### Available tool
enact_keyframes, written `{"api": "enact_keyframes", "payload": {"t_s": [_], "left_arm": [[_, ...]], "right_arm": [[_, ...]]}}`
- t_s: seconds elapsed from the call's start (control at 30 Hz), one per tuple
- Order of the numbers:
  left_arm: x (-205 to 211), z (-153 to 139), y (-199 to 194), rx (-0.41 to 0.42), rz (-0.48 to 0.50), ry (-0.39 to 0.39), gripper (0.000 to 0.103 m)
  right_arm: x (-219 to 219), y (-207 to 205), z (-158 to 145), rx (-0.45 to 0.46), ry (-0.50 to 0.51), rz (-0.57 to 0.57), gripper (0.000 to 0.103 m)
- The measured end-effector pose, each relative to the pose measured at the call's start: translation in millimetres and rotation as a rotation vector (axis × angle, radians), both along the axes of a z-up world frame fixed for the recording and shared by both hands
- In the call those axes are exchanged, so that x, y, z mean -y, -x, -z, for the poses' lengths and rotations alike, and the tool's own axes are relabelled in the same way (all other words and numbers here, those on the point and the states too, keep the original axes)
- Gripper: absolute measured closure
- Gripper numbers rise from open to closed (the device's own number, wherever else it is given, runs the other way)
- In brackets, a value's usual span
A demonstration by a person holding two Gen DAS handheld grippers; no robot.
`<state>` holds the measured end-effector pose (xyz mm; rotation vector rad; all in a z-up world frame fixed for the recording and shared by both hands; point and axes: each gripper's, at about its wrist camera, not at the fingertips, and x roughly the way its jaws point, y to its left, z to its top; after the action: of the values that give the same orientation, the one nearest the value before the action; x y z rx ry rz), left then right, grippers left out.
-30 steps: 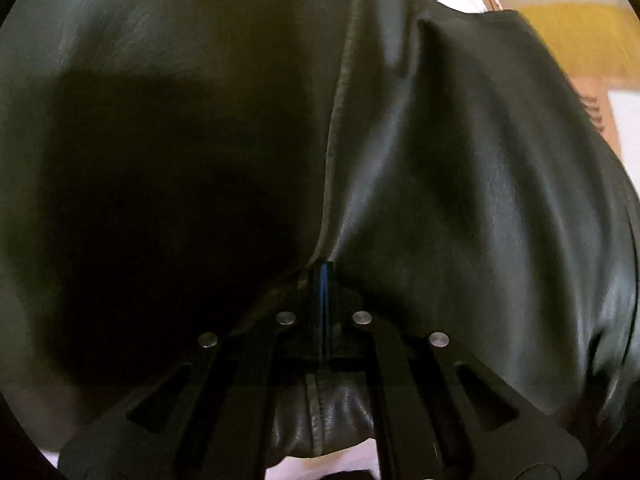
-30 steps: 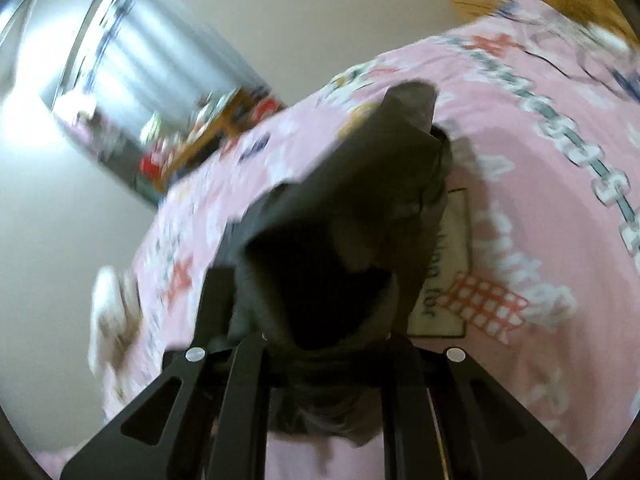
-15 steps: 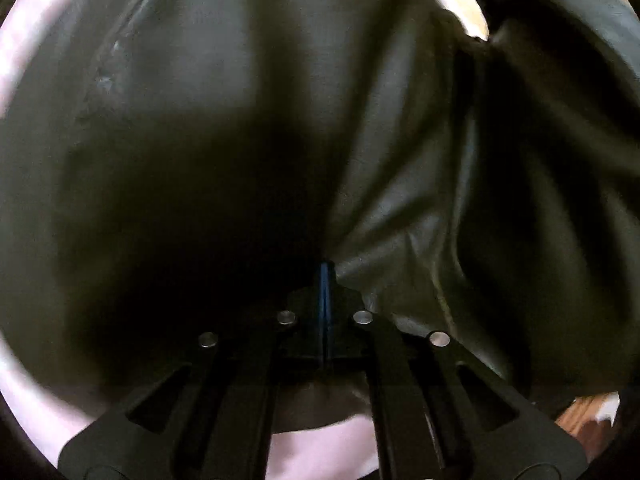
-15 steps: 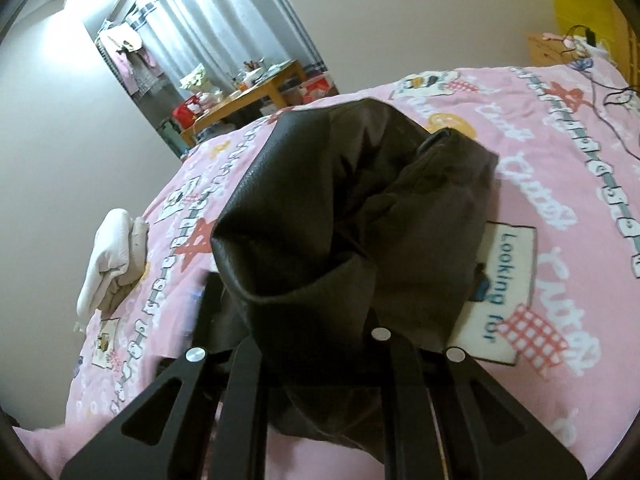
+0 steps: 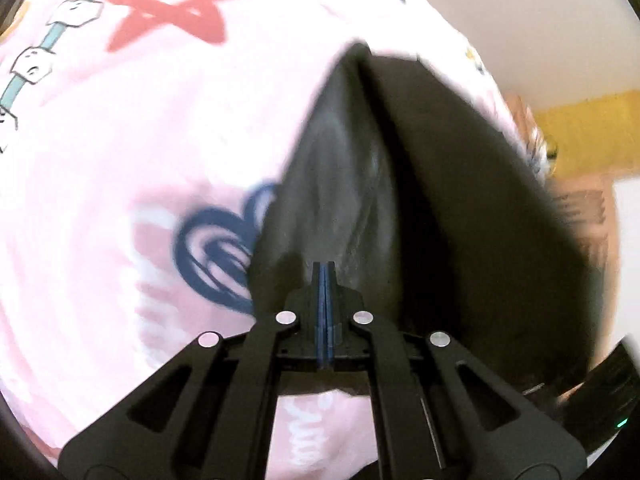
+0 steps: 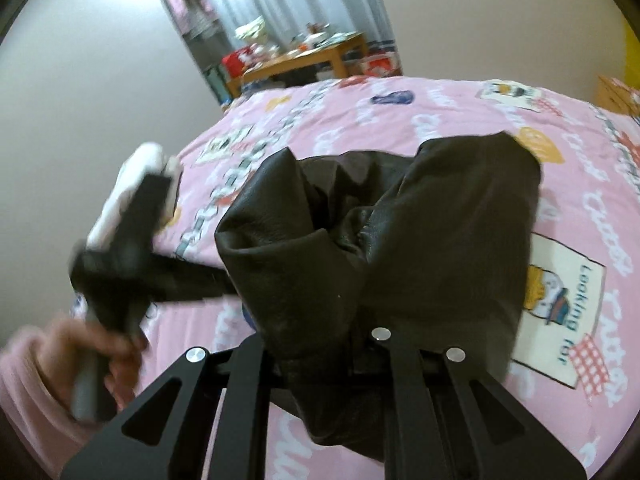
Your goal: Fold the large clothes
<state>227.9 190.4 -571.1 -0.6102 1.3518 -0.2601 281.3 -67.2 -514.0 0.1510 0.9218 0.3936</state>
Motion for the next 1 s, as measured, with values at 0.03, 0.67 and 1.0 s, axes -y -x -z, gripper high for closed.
{"api": "enact_keyframes", "payload": {"t_s": [0.03,0.67,1.0], "left_arm": [[-8.8,-5.6,-5.6,0.007,-0.007,0.009,0.101],[47.4,60.5,-70.8,-0.088,0.306,-0.023,0.101],[40.9,71.2,-56.4,-0.042,0.233,0.073,0.101]], "right_arm": [[-12.2,2.0,5.7,0.012,0.034,-0.019,0.091],[-57.3,48.5,71.4,0.038,0.218,-0.198,0.071],[27.6,-9.5,-40.5,-0.067,0.087,0.116,0.014]]}}
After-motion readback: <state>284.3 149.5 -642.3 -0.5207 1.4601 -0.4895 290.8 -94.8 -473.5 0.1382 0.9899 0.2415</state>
